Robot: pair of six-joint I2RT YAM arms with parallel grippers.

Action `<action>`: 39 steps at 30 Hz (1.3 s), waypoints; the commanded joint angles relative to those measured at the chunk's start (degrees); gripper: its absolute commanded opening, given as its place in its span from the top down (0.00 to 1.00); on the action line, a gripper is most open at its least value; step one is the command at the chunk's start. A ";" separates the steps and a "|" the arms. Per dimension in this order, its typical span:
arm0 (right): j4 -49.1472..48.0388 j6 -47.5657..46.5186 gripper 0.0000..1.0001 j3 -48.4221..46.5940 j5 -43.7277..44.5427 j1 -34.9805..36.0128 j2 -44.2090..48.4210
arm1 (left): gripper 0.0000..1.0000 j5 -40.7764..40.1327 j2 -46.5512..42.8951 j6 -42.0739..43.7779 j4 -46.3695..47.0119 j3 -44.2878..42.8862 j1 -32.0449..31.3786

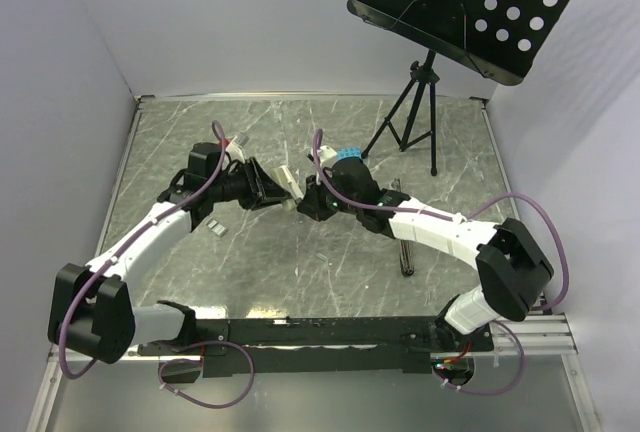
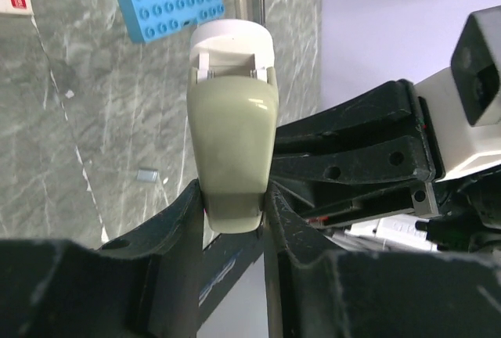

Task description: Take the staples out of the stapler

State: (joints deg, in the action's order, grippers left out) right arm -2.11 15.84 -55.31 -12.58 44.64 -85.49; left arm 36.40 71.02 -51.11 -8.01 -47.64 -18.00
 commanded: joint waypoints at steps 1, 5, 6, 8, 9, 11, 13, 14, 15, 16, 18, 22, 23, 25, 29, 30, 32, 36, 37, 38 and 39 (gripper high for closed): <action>2.29 -6.51 1.00 3.19 6.16 -3.16 3.93 | 0.99 -2.04 0.69 4.88 -5.96 -3.95 2.70; 2.55 -7.40 1.00 4.15 7.66 -3.86 4.46 | 0.99 -1.34 0.69 5.41 -6.58 -4.57 2.88; 2.55 -7.48 1.00 4.42 7.66 -4.04 4.55 | 0.99 -1.25 0.61 5.32 -6.41 -4.40 2.88; 2.72 -7.57 1.00 4.25 6.43 -4.21 4.90 | 0.99 -0.02 0.08 4.71 -4.74 -3.61 2.88; 2.90 -7.49 1.00 4.07 5.47 -4.21 5.07 | 0.99 2.33 -0.01 4.53 -2.38 -2.73 2.88; 3.60 -6.96 1.00 2.59 1.70 -4.21 5.51 | 0.99 5.07 0.08 5.32 0.00 -2.20 2.88; 5.09 -5.73 1.00 1.26 0.19 -4.04 5.78 | 0.99 6.75 0.34 5.06 0.98 -1.76 2.88; 5.53 -5.21 1.00 0.13 -0.77 -3.86 5.78 | 0.99 6.84 0.43 4.88 1.24 -1.58 2.88; 5.88 -3.98 1.00 -0.41 -1.22 -3.86 5.60 | 0.99 7.19 0.26 4.62 1.77 -1.15 2.88; 6.41 -3.54 1.00 -0.85 -1.74 -3.77 5.25 | 0.99 7.80 0.26 4.10 2.73 -1.06 2.79; 6.50 -2.48 1.00 -1.64 -2.89 -3.86 4.72 | 0.96 8.07 0.17 4.18 2.83 -1.23 2.88; 6.42 -0.72 1.00 -2.00 -5.17 -3.77 4.90 | 0.43 6.32 -0.88 6.72 -0.06 -1.76 2.79; 6.50 -0.46 1.00 -2.00 -5.35 -3.86 4.98 | 0.33 5.62 -1.41 7.25 -0.60 -1.93 2.79; 7.20 -0.02 1.00 -2.34 -5.53 -4.04 5.07 | 0.27 4.82 -2.03 8.83 -1.74 -2.11 2.79; 9.22 0.07 1.00 -3.05 -6.49 -5.00 5.25 | 0.24 3.50 -3.08 12.60 -4.55 -2.02 2.71; 9.84 0.25 1.00 -3.14 -7.02 -5.44 5.42 | 0.26 2.63 -3.08 16.18 -5.25 -2.37 2.53; 11.07 0.69 1.00 -3.23 -10.26 -7.37 5.60 | 0.36 1.31 -4.22 23.04 -6.31 -3.16 2.01; 13.88 1.48 1.00 -2.26 -22.55 -12.20 6.30 | 0.36 -9.22 -14.75 52.58 1.56 2.00 -5.00; 14.67 1.31 1.00 -2.17 -25.01 -12.82 6.48 | 0.30 -10.90 -16.86 57.39 2.90 2.98 -6.33; 15.29 0.87 1.00 -2.00 -27.47 -13.44 6.65 | 0.28 -11.35 -20.10 62.57 3.52 3.51 -7.56; 16.08 -0.35 1.00 -2.00 -28.89 -13.44 7.26 | 0.26 -11.01 -21.27 72.37 3.53 3.78 -9.58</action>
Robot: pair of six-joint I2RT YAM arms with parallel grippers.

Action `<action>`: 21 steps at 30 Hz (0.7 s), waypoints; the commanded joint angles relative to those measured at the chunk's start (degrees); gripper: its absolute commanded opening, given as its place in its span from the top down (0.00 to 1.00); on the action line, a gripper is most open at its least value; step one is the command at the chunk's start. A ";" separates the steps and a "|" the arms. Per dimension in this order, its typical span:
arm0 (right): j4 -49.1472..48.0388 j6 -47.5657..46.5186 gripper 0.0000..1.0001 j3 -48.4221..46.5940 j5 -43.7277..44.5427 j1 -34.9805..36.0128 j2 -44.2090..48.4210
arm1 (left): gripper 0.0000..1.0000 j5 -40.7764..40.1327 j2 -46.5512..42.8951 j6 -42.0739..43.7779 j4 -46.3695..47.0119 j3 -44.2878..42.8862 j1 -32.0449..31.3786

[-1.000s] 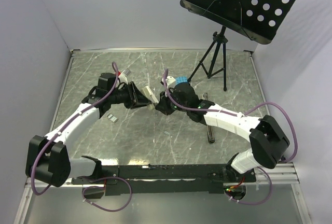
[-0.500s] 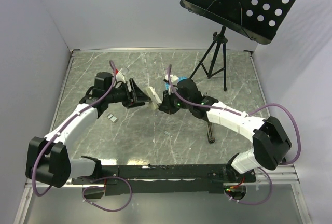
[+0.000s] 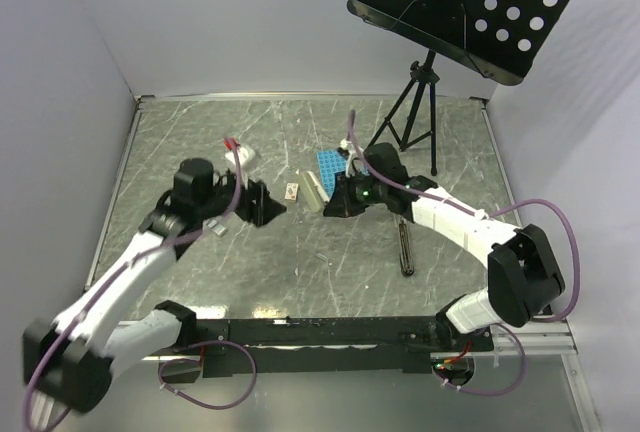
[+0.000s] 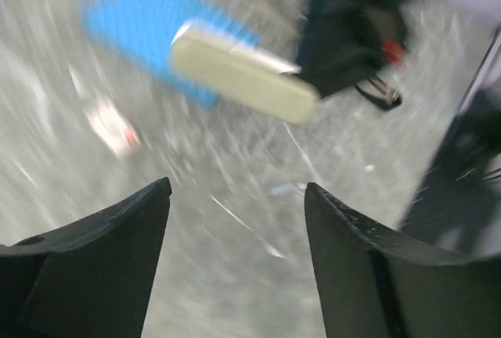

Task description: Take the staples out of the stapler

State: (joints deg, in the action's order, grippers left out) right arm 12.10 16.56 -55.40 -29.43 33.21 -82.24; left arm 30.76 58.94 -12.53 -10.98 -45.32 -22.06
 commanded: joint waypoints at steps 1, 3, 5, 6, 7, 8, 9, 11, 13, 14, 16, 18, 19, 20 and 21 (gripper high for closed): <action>3.27 -1.52 1.00 -2.00 -13.27 -2.18 4.28 | 0.23 -4.41 -10.06 37.89 5.89 1.46 -6.32; 3.98 -2.05 1.00 -1.73 -16.79 -2.01 5.50 | 0.21 -3.61 -10.16 47.81 3.70 -0.63 -8.42; 4.60 -2.14 1.00 -1.47 -18.64 -2.19 6.03 | 0.22 -2.47 -6.84 52.76 -3.06 -3.53 -9.92; 4.95 -2.32 1.00 -1.47 -20.12 -2.10 6.38 | 0.22 -2.29 -5.43 56.44 -5.95 -6.68 -11.67; 5.30 -2.41 1.00 -1.56 -20.84 -2.10 6.47 | 0.22 -2.20 -4.11 58.31 -8.24 -8.10 -12.56; 5.65 -2.49 1.00 -1.47 -21.28 -2.10 6.56 | 0.22 -2.29 -1.57 59.80 -11.92 -9.34 -13.70; 5.74 -2.49 1.00 -1.29 -22.15 -2.10 6.91 | 0.23 -2.46 -0.59 61.91 -13.09 -11.00 -15.97; 6.53 -3.02 1.00 -1.38 -22.34 -2.10 7.09 | 0.21 -4.03 1.17 63.24 -13.28 -12.07 -18.18; 7.67 -3.63 1.00 -1.73 -22.60 -1.92 6.74 | 0.20 -4.48 1.62 64.47 -12.66 -12.16 -20.91; 8.37 -4.07 1.00 -1.91 -22.60 -1.75 6.65 | 0.20 -4.14 2.40 64.83 -12.75 -12.77 -21.61; 8.82 -4.51 1.00 -2.08 -22.77 -1.66 6.48 | 0.21 -3.96 3.81 65.97 -13.97 -13.74 -23.19; 9.17 -4.78 1.00 -2.08 -22.95 -1.66 6.39 | 0.21 -4.30 6.09 67.37 -15.90 -14.79 -24.16; 9.43 -4.95 1.00 -2.17 -23.13 -1.48 6.39 | 0.22 -4.66 6.80 67.90 -16.17 -14.97 -24.34; 9.70 -5.39 1.00 -2.26 -23.04 -1.31 6.21 | 0.22 -4.83 7.76 68.34 -16.35 -14.89 -24.43; 10.31 -5.66 1.00 -2.26 -22.95 -1.13 6.12 | 0.22 -5.10 8.12 69.04 -15.92 -14.80 -24.78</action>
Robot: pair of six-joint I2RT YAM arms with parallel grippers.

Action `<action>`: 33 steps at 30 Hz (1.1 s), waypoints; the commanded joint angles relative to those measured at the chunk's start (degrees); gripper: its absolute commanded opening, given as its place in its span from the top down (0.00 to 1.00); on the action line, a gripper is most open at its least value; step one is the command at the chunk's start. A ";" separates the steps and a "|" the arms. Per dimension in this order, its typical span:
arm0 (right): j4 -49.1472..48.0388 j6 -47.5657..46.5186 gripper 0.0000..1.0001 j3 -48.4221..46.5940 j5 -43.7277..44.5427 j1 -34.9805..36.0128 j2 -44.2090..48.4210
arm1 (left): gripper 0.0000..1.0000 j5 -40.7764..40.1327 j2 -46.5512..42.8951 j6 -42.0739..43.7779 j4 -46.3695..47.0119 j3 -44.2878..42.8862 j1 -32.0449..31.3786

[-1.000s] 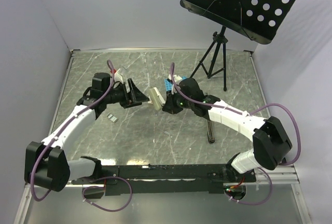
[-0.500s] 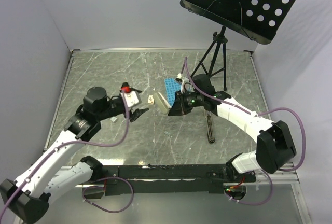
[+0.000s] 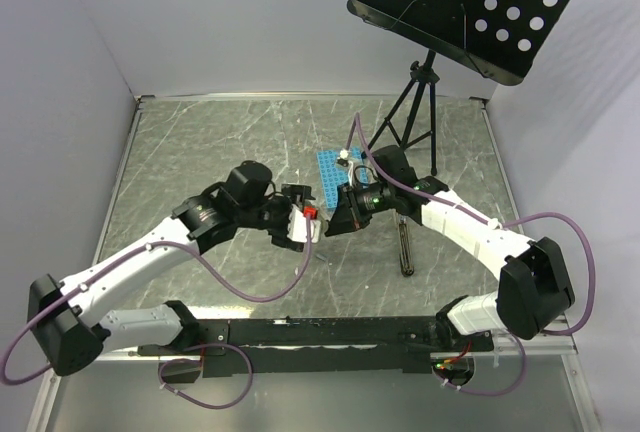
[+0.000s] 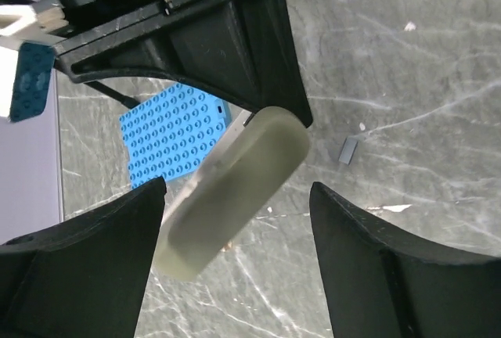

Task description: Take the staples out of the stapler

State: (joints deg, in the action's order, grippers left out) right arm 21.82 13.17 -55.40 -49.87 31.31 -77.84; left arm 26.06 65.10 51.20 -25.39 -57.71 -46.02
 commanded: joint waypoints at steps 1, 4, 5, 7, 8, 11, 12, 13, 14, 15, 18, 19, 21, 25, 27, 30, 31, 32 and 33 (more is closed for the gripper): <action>0.94 -2.53 1.00 -2.35 -2.34 1.03 1.64 | 0.22 -0.49 2.22 5.49 -1.16 -2.32 -0.91; 0.85 -2.80 1.00 -2.09 -2.78 1.30 1.12 | 0.23 0.38 3.19 6.19 -0.98 -2.40 -1.44; 0.50 -2.45 1.00 -1.91 -2.95 1.38 1.03 | 0.24 0.91 3.89 6.28 -1.24 -2.84 -1.62; 0.15 -2.45 1.00 -1.91 -3.13 1.56 0.94 | 0.26 1.79 5.03 6.54 -1.94 -3.28 -2.32; 0.15 -2.36 1.00 -2.00 -3.31 1.74 0.68 | 0.27 1.97 5.38 6.54 -1.86 -3.28 -2.49; 0.76 -2.62 1.00 -2.52 -3.04 1.82 -0.02 | 0.33 2.67 6.35 6.98 -2.21 -3.46 -3.37; 0.94 -2.71 1.00 -2.70 -2.78 1.82 -0.38 | 0.35 3.02 6.62 6.98 -2.47 -3.63 -3.46; 1.03 -2.71 1.00 -2.87 -2.69 1.82 -0.64 | 0.40 3.29 6.88 6.81 -2.65 -3.72 -3.46; 1.29 -2.80 1.00 -2.96 -2.52 1.82 -1.25 | 0.43 3.99 6.79 6.72 -2.65 -3.72 -3.64; 1.20 -2.71 1.00 -2.88 -2.08 1.91 -1.52 | 0.48 4.34 6.79 6.28 -2.48 -3.64 -3.55; 0.59 -2.36 1.00 -2.44 -1.55 1.47 -2.92 | 0.78 5.22 6.01 4.53 -1.42 -3.02 -3.55; 0.15 -2.18 1.00 -1.74 -0.85 0.86 -3.19 | 0.86 5.83 5.48 3.91 -1.33 -2.93 -3.55; -0.72 -1.74 1.00 -0.95 -0.15 0.16 -4.42 | 0.90 6.10 5.13 2.77 -2.03 -2.93 -3.46; -3.36 -1.04 1.00 2.04 -0.14 -1.69 -6.27 | 0.99 7.07 3.81 1.45 -2.57 -3.11 -2.94; -3.98 -0.95 1.00 2.83 0.82 -2.13 -7.23 | 0.99 9.25 2.67 -0.13 -0.47 -2.06 -1.36; -5.38 -0.34 1.00 3.89 1.26 -2.57 -8.55 | 0.99 13.12 -0.75 -2.15 1.56 -0.39 2.15; -5.65 -0.16 1.00 4.15 1.35 -2.66 -9.08 | 0.99 14.09 -1.46 -2.68 3.05 0.49 3.12; -5.91 0.01 1.00 4.33 1.52 -2.74 -9.34 | 0.99 14.97 -2.08 -3.64 3.67 0.84 4.87; -6.26 0.10 1.00 4.77 1.61 -2.92 -9.69 | 0.99 16.20 -3.30 -3.91 4.03 1.20 5.76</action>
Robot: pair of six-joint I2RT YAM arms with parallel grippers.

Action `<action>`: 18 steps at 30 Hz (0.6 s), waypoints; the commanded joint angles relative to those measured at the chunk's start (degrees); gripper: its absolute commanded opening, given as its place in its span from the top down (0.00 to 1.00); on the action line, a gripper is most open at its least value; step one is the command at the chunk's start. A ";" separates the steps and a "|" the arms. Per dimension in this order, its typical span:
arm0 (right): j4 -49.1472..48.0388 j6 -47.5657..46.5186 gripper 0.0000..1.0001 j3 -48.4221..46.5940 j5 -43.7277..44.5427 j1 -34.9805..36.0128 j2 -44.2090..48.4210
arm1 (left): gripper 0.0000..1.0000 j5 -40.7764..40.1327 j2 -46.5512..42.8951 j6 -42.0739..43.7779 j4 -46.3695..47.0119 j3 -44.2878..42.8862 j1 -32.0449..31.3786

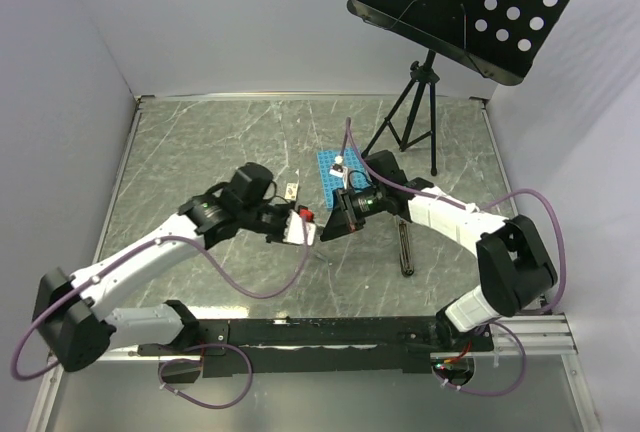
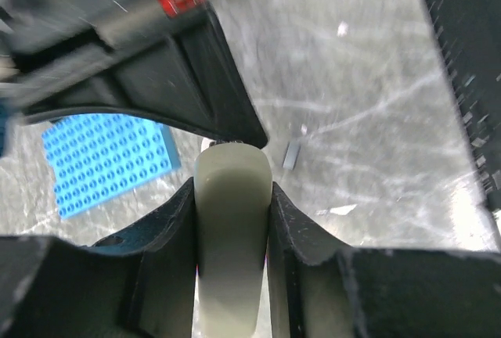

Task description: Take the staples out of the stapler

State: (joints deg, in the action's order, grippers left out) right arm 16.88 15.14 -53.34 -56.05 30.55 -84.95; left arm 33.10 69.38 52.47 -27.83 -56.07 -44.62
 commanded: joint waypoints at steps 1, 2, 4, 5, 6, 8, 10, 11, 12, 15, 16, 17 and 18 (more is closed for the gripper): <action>-1.94 -1.78 1.00 2.80 7.71 -2.24 -3.20 | 0.99 11.09 -8.03 -5.36 6.83 0.08 5.24; -2.29 -1.69 1.00 2.98 7.45 -2.42 -3.56 | 0.99 12.06 -8.30 -5.62 6.74 0.17 6.73; -3.08 -1.43 1.00 3.24 7.45 -2.33 -4.34 | 0.99 13.47 -8.83 -5.71 6.39 0.52 7.97; -3.35 -1.34 1.00 3.24 7.27 -2.42 -4.52 | 0.99 13.22 -9.00 -6.06 6.56 0.70 8.23; -3.78 -1.16 1.00 3.51 6.92 -2.33 -4.79 | 0.99 12.96 -9.53 -6.50 7.09 0.96 8.50; -4.75 -0.90 1.00 3.68 6.75 -2.42 -5.14 | 0.99 12.16 -10.32 -9.38 10.06 2.19 9.54; -5.54 -1.07 1.00 4.47 6.14 -2.77 -5.23 | 0.99 13.04 -12.86 -12.46 14.10 4.99 11.21; -6.76 -0.99 1.00 4.82 5.43 -2.95 -5.23 | 0.99 13.56 -14.18 -17.09 19.69 6.40 13.14; -7.47 -0.90 1.00 5.52 4.91 -3.30 -5.32 | 0.99 14.18 -16.80 -19.75 23.32 7.89 14.29; -7.74 -0.63 1.00 5.44 4.37 -3.91 -6.28 | 0.99 15.32 -20.59 -29.42 33.77 13.78 17.81; -8.27 -0.29 1.00 5.44 3.59 -3.91 -6.98 | 0.99 15.85 -20.87 -33.09 35.29 14.49 18.86; -8.88 -0.02 1.00 5.35 2.97 -3.91 -7.25 | 0.99 16.29 -21.13 -34.18 36.52 15.02 19.13; -10.37 0.85 1.00 5.79 2.36 -3.91 -7.34 | 0.99 17.77 -21.31 -34.62 36.71 15.55 19.13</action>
State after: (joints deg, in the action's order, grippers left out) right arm 10.76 15.94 -47.72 -52.51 27.03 -91.33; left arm 45.17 49.89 28.91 -5.74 -42.17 -26.65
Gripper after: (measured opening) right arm 0.008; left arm 0.360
